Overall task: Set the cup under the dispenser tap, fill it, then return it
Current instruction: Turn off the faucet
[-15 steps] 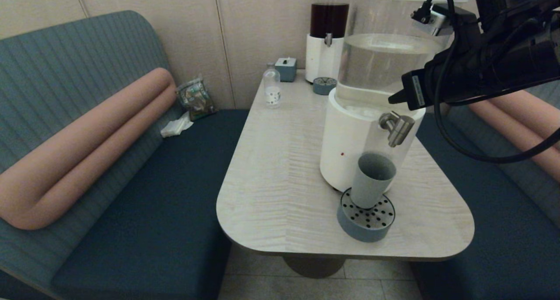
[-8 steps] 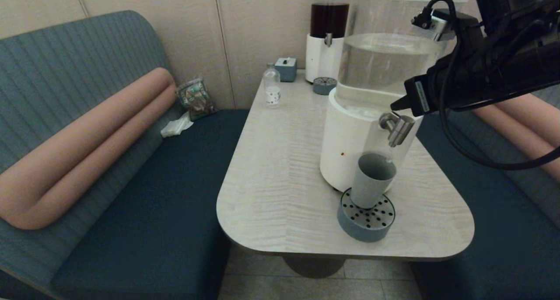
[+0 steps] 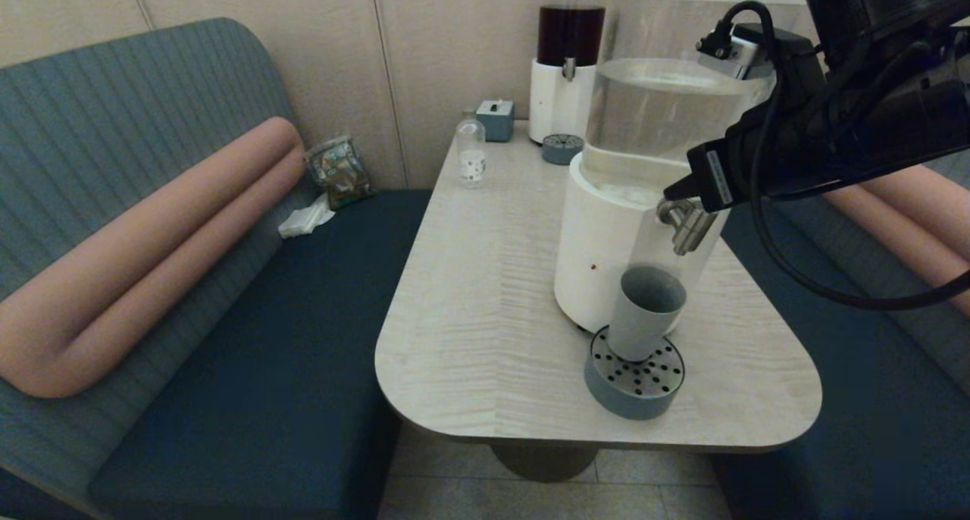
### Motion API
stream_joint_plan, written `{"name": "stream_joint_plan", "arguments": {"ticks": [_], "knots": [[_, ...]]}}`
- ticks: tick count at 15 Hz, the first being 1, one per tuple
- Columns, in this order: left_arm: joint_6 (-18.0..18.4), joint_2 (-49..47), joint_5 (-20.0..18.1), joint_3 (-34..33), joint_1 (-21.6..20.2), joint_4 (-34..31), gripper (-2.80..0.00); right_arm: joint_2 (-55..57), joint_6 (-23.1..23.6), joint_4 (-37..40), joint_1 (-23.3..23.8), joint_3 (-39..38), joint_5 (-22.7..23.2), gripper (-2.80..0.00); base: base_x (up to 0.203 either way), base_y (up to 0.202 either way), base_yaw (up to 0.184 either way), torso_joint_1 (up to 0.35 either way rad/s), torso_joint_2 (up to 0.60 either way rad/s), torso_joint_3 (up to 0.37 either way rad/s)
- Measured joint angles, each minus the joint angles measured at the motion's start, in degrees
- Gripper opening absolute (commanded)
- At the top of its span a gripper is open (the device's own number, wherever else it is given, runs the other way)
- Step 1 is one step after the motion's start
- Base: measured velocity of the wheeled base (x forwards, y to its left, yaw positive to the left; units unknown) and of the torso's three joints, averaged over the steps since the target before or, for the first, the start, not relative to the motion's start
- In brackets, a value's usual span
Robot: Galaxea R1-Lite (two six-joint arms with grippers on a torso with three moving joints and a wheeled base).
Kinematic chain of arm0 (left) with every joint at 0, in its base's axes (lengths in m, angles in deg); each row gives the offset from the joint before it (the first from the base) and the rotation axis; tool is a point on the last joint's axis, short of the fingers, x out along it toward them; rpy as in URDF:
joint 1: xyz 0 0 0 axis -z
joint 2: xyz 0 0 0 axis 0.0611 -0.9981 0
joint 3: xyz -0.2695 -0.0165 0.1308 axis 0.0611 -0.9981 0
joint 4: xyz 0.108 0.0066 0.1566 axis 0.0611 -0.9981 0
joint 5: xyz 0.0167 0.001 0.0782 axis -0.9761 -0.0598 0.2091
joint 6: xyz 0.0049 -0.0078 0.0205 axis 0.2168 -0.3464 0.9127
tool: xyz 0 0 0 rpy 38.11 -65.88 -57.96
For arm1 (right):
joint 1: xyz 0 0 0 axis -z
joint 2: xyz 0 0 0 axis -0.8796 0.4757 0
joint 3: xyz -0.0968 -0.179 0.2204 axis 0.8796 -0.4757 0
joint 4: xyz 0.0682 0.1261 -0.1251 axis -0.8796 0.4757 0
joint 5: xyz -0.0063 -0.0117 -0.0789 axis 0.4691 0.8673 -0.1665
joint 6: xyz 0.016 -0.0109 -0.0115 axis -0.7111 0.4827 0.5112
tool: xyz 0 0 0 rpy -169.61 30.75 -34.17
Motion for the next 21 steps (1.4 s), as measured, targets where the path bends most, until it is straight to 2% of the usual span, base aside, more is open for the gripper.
{"name": "stream_joint_plan", "arguments": {"ticks": [21], "knots": [[0.02,0.00,0.00,0.00,0.00,0.02,-2.80,1.98,1.78,-1.14,0.77,0.36,-0.35,-2.80,0.000,0.000,0.000,0.000,0.00,0.000]]}}
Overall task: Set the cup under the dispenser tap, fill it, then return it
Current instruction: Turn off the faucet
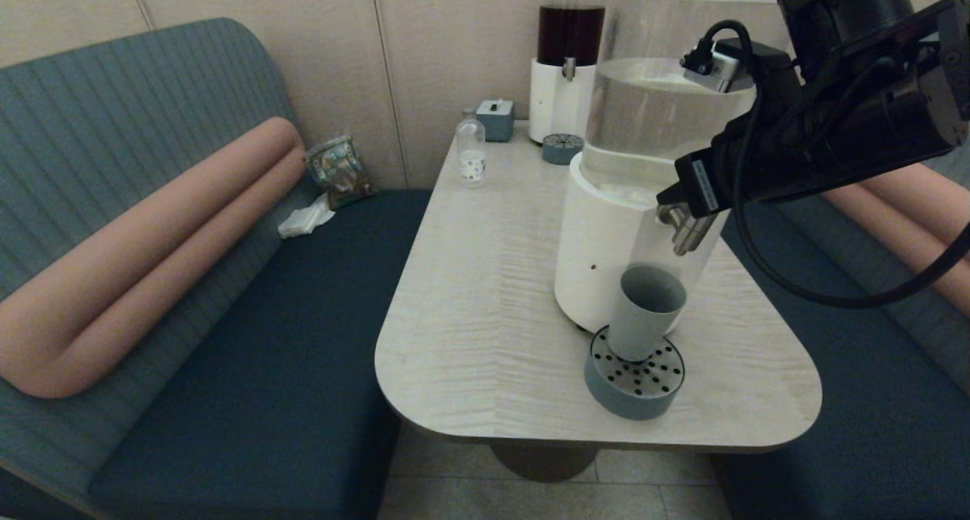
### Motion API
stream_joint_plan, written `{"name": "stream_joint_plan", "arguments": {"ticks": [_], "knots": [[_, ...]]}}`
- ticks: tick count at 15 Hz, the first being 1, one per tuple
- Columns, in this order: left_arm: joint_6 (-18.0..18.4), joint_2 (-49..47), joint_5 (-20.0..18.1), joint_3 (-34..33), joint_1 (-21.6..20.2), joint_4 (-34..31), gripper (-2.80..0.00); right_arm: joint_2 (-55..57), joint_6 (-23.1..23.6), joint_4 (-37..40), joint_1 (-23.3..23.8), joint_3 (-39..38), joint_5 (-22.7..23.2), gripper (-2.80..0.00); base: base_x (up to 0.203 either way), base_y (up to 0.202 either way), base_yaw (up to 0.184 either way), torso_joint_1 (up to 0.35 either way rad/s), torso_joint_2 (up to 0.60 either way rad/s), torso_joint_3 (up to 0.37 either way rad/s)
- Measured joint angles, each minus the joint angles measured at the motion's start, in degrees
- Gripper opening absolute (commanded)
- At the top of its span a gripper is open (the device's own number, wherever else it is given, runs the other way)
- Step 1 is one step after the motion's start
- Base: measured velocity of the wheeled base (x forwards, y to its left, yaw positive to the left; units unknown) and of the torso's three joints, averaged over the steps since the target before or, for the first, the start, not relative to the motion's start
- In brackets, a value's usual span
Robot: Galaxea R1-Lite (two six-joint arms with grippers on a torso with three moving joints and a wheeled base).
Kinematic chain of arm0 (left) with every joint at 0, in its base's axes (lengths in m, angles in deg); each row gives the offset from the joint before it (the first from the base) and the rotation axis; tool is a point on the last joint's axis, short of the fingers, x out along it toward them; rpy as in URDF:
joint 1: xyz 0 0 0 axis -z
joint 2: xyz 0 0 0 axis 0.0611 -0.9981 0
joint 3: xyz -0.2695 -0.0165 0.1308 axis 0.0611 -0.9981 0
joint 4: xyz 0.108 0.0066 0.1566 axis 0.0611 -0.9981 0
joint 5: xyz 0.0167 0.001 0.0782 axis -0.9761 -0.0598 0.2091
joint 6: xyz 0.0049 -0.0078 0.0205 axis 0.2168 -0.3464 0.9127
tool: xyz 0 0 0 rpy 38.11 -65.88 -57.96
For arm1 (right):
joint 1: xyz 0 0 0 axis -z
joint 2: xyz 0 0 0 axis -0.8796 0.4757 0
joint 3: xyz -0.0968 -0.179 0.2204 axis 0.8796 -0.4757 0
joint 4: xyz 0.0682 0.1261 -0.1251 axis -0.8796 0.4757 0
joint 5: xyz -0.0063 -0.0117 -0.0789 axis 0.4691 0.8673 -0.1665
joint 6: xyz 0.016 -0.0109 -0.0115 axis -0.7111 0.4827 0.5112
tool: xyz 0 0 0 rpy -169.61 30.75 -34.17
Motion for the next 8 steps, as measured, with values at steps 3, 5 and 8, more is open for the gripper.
{"name": "stream_joint_plan", "arguments": {"ticks": [3,5,8], "knots": [[0.00,0.00,0.00,0.00,0.00,0.00,-2.80,0.20,0.42,-0.26,0.28,0.38,0.02,-2.80,0.000,0.000,0.000,0.000,0.00,0.000],[0.01,0.00,0.00,0.00,0.00,-0.02,-2.80,0.39,0.42,-0.28,0.52,0.46,0.05,-2.80,0.000,0.000,0.000,0.000,0.00,0.000],[0.00,0.00,0.01,0.01,0.00,0.00,-2.80,0.70,0.45,-0.26,0.70,0.81,0.05,-2.80,0.000,0.000,0.000,0.000,0.00,0.000]]}}
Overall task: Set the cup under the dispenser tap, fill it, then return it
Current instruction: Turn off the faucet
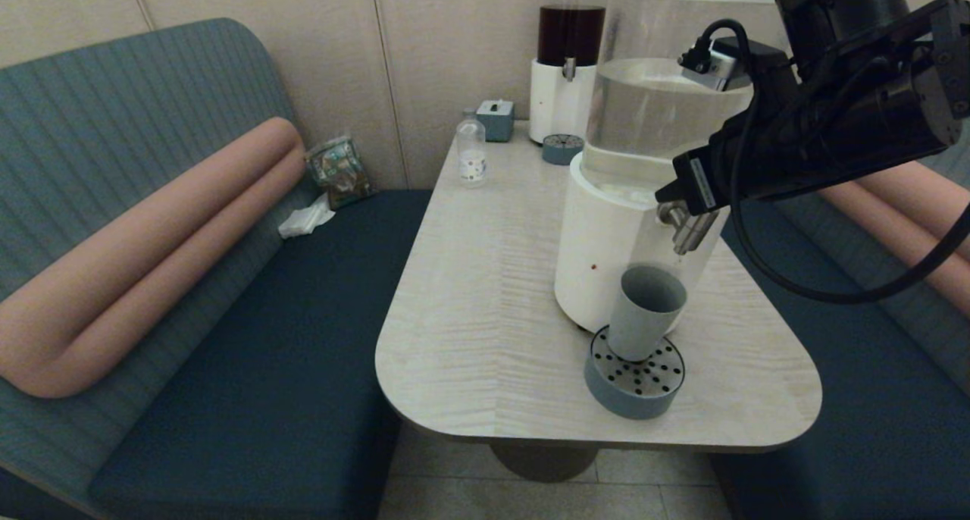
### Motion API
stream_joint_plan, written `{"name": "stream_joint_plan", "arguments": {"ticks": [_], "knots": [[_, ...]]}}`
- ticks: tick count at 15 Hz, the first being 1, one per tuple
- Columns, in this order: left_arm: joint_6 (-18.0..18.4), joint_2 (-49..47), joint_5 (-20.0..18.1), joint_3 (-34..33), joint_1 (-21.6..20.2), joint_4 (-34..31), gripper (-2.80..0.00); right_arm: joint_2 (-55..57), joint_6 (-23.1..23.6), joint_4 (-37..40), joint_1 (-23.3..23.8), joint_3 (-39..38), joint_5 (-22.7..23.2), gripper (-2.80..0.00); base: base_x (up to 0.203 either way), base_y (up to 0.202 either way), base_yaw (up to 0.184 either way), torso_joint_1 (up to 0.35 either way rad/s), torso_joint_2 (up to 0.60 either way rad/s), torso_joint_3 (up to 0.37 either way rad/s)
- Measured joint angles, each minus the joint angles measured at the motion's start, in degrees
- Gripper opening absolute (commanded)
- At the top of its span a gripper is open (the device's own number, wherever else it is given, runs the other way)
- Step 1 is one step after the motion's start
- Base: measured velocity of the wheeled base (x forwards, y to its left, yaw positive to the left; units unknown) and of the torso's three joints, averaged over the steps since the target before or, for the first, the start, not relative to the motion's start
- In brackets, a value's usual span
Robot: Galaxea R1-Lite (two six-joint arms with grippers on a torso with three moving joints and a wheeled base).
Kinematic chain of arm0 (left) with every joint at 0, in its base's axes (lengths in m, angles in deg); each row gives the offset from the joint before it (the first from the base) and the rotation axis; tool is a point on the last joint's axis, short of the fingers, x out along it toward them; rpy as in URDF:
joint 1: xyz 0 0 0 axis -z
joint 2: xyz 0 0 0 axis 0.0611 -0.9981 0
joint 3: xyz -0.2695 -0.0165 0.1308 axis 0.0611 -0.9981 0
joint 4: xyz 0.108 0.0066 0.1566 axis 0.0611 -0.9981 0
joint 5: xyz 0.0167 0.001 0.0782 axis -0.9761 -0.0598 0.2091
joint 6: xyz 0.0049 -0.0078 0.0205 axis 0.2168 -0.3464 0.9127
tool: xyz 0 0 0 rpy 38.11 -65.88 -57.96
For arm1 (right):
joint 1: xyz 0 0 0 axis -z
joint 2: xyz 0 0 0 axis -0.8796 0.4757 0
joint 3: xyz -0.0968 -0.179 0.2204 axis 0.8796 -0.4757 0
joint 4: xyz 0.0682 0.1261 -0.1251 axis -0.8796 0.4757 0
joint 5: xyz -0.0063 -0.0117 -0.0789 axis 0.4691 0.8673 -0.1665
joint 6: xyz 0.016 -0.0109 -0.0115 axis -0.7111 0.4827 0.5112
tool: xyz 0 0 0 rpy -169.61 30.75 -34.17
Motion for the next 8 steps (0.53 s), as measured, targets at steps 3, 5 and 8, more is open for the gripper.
{"name": "stream_joint_plan", "arguments": {"ticks": [3,5,8], "knots": [[0.00,0.00,-0.03,-0.01,0.00,0.00,-2.80,0.35,0.03,-0.11,0.44,0.18,-0.13,-2.80,0.000,0.000,0.000,0.000,0.00,0.000],[0.00,0.00,-0.01,-0.01,0.00,0.00,-2.80,0.57,0.07,-0.18,0.79,0.21,-0.16,-2.80,0.000,0.000,0.000,0.000,0.00,0.000],[0.01,0.00,-0.06,-0.01,0.00,-0.02,-2.80,0.77,0.70,-0.22,1.31,0.21,-0.11,-2.80,0.000,0.000,0.000,0.000,0.00,0.000]]}}
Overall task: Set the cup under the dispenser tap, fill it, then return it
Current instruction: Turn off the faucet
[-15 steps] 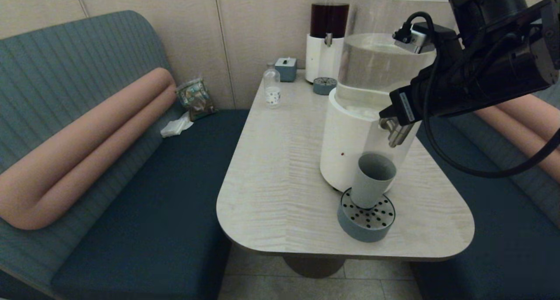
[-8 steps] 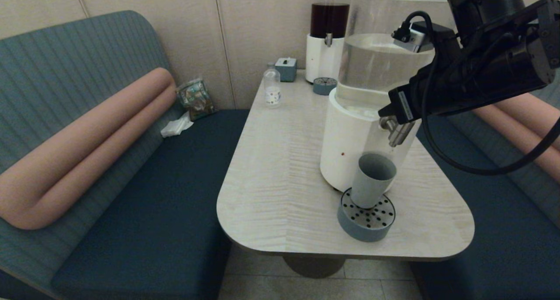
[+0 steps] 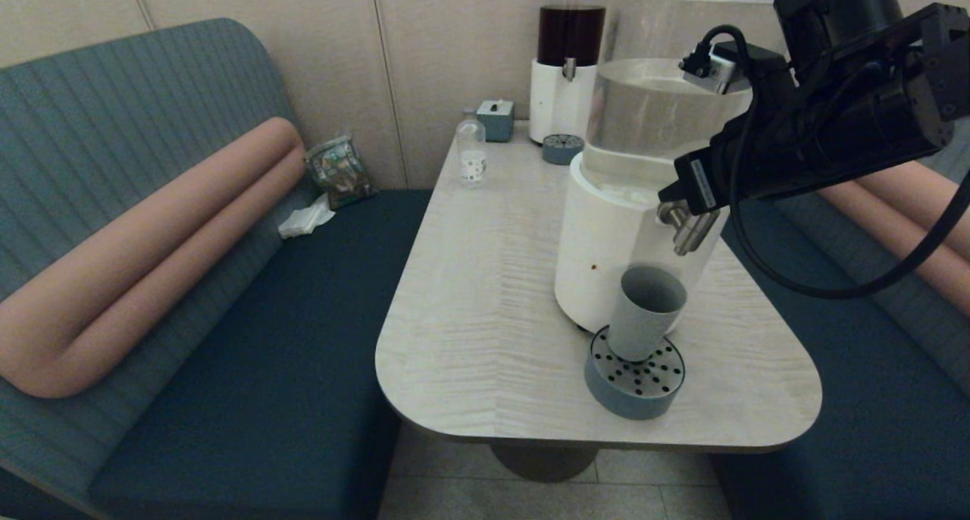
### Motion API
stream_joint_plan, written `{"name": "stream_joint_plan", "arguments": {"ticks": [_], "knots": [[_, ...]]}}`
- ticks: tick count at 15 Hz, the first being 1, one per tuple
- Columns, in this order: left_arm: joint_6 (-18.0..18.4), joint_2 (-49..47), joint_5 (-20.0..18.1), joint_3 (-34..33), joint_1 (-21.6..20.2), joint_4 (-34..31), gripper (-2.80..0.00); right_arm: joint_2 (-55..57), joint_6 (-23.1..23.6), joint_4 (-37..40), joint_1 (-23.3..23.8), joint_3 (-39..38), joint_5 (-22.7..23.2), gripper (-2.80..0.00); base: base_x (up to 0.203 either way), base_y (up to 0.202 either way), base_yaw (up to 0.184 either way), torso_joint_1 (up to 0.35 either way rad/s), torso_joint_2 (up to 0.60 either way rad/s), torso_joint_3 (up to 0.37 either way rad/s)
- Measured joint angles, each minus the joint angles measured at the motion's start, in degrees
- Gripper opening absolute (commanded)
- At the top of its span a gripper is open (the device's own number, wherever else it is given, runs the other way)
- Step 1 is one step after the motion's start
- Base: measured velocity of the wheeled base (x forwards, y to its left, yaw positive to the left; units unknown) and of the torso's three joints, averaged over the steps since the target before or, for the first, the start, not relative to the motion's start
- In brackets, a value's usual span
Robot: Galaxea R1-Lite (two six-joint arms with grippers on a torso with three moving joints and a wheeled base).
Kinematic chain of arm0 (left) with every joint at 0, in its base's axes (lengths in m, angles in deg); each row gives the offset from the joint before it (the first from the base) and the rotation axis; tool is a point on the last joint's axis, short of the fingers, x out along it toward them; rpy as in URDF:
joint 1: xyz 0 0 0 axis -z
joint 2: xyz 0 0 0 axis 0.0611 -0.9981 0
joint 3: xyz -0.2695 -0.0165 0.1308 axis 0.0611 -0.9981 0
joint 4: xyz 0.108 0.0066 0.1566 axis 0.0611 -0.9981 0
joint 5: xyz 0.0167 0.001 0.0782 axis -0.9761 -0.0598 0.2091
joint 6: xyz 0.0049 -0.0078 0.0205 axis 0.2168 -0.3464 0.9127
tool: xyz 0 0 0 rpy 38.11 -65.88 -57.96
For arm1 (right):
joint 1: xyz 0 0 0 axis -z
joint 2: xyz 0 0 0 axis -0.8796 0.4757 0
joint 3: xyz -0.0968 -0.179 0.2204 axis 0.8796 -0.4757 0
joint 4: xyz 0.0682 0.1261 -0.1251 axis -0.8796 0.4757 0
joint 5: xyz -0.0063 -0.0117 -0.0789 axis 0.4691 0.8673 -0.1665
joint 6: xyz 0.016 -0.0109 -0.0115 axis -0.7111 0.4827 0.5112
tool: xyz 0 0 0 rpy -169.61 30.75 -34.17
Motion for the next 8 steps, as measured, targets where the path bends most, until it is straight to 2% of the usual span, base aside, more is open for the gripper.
{"name": "stream_joint_plan", "arguments": {"ticks": [8], "knots": [[-0.01,0.00,0.02,0.00,0.00,0.02,-2.80,-1.04,-0.04,-0.46,-0.15,0.05,0.79,-2.80,0.000,0.000,0.000,0.000,0.00,0.000]]}}
